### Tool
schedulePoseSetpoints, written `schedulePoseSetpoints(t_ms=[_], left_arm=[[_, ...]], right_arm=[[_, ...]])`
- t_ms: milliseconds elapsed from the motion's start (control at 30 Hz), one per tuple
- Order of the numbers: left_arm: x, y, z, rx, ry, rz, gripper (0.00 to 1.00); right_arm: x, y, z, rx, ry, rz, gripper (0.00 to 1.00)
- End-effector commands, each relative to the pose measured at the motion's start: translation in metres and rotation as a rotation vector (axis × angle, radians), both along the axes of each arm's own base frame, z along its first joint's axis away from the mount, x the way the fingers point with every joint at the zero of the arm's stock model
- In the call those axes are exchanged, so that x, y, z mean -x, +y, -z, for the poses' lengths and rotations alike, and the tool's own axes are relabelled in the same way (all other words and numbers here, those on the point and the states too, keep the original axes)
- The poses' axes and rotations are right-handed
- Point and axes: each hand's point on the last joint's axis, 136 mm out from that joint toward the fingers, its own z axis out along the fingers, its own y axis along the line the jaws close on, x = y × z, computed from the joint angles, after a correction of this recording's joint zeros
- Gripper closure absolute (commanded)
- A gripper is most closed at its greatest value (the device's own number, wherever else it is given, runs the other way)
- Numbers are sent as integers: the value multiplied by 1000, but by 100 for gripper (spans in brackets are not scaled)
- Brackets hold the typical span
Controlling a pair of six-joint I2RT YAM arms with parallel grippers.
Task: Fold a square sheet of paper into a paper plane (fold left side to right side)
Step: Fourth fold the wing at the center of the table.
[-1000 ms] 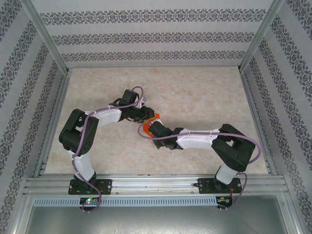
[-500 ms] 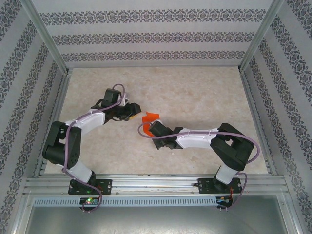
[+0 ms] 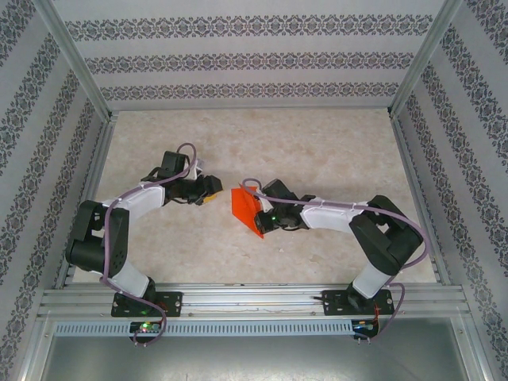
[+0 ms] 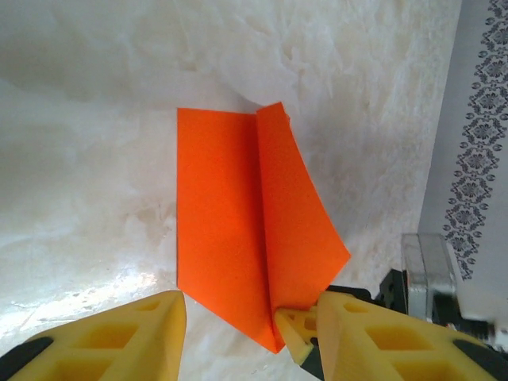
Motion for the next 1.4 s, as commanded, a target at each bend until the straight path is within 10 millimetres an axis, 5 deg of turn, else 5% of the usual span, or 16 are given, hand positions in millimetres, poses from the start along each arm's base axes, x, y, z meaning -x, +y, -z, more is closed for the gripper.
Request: schedulePoseSetpoints(t_ms=[0,867,1367], left_arm=[[12,-13,5,28,27,65,53],[22,-78,31,7,91,202,53],[10,-77,68,-125,182,203,54]], right_arm=[[12,9,2,-107,104,-23,100],[17,-2,29,-89,171,1,100],[17,-3,28,-94,175,-1,96]])
